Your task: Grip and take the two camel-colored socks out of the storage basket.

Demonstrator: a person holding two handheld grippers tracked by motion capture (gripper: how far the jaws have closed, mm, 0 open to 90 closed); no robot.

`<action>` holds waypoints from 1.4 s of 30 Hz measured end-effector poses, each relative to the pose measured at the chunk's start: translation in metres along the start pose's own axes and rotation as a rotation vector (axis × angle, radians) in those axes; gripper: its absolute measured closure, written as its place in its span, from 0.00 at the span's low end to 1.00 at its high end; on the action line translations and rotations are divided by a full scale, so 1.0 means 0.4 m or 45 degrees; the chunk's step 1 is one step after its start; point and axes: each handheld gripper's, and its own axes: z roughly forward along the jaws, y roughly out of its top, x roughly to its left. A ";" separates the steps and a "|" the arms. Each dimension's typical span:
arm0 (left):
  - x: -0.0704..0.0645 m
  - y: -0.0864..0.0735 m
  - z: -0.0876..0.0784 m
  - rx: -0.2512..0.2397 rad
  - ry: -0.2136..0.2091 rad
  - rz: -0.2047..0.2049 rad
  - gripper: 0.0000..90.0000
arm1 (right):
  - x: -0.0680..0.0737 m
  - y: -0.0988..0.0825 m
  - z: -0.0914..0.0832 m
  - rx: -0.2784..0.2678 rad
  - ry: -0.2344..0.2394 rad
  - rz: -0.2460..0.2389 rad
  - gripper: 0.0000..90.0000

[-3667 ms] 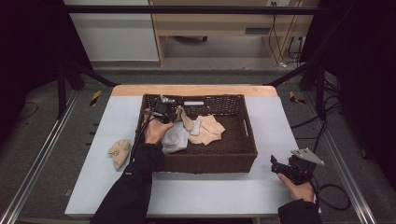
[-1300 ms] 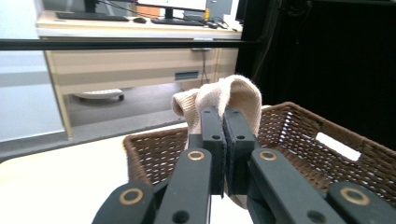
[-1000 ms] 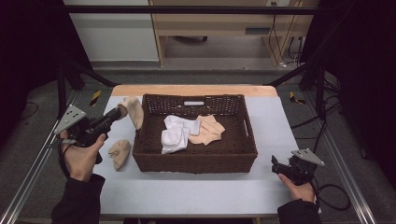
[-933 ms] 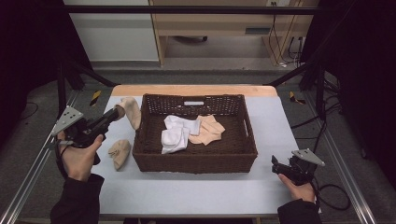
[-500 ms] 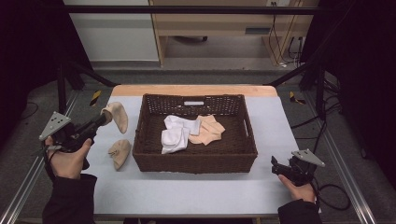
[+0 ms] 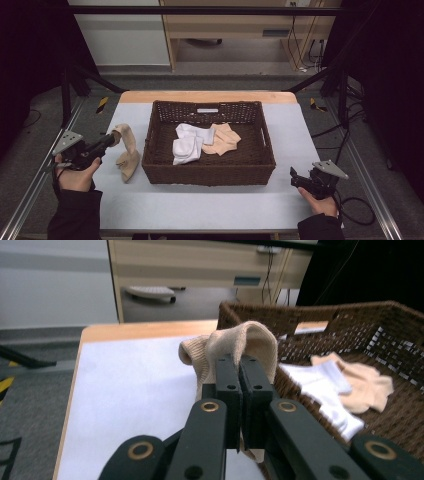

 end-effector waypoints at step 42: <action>0.028 -0.187 0.033 0.345 0.077 0.036 0.40 | 0.000 0.000 -0.003 0.007 0.000 0.012 0.06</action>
